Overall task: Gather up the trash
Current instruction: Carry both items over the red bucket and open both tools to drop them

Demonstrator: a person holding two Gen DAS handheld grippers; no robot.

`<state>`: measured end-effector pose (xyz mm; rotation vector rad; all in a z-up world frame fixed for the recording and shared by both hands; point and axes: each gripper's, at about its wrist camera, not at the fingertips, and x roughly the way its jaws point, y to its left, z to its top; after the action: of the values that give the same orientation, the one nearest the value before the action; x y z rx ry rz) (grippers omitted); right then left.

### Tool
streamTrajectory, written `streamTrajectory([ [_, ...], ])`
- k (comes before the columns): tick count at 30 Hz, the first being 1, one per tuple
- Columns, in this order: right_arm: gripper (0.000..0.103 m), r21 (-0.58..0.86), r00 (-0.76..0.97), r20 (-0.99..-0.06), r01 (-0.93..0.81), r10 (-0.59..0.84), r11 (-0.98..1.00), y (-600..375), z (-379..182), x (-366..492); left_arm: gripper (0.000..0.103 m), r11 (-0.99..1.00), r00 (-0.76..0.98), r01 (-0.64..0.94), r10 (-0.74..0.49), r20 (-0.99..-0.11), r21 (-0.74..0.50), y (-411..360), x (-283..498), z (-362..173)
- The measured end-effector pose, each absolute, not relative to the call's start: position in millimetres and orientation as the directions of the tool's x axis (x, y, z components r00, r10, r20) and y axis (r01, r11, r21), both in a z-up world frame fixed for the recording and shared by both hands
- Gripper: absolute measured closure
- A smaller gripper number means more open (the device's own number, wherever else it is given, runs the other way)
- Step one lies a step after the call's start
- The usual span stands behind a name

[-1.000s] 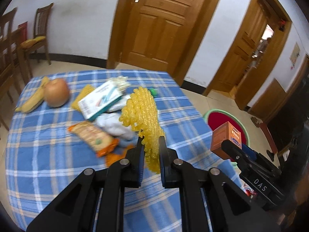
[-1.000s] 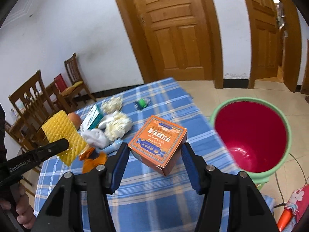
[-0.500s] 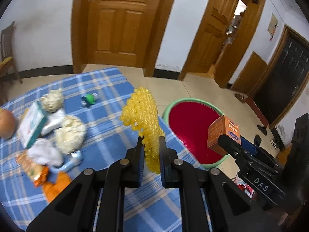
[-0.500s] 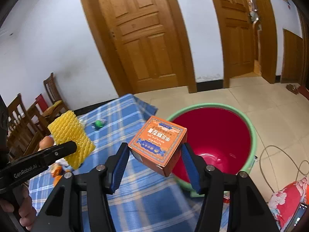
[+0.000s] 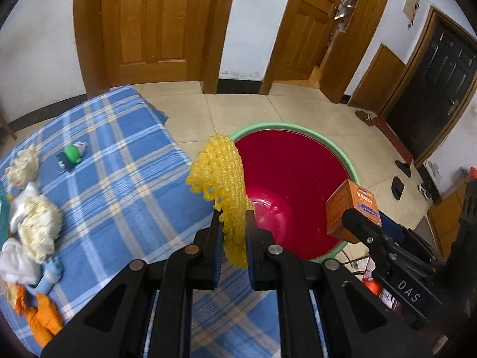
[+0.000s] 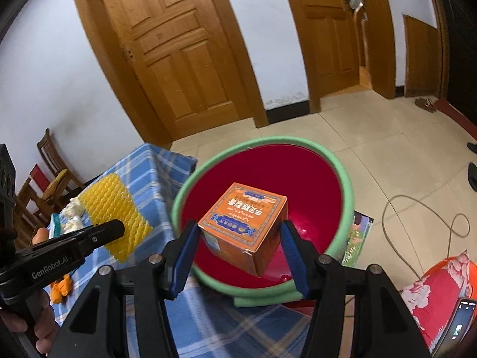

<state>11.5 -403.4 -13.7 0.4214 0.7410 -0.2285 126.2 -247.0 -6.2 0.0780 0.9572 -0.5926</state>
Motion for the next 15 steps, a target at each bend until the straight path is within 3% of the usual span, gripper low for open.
streamTrajectory([
  [10,0.043,0.312,0.692,-0.719,0.400,-0.061,0.862,-427.4,-31.5,12.7,0.090,0.822,0.392,0.543,-0.430,-0.814,-0.173,-278.3,131.3,-21.6],
  [12,0.043,0.319,0.695,-0.716,0.402,-0.059,0.858,-427.8,-31.5,12.3,0.084,0.824,0.405,0.547,-0.418,-0.813,-0.151,-281.1,129.3,-20.5],
  [14,0.041,0.328,0.699,-0.713,0.401,-0.054,0.855,-429.8,-32.1,12.2,0.067,0.832,0.421,0.539,-0.399,-0.815,-0.129,-282.8,127.8,-19.9],
  [15,0.040,0.336,0.701,-0.711,0.403,-0.051,0.851,-431.7,-33.2,12.7,0.066,0.833,0.423,0.538,-0.398,-0.814,-0.128,-282.7,128.0,-19.4],
])
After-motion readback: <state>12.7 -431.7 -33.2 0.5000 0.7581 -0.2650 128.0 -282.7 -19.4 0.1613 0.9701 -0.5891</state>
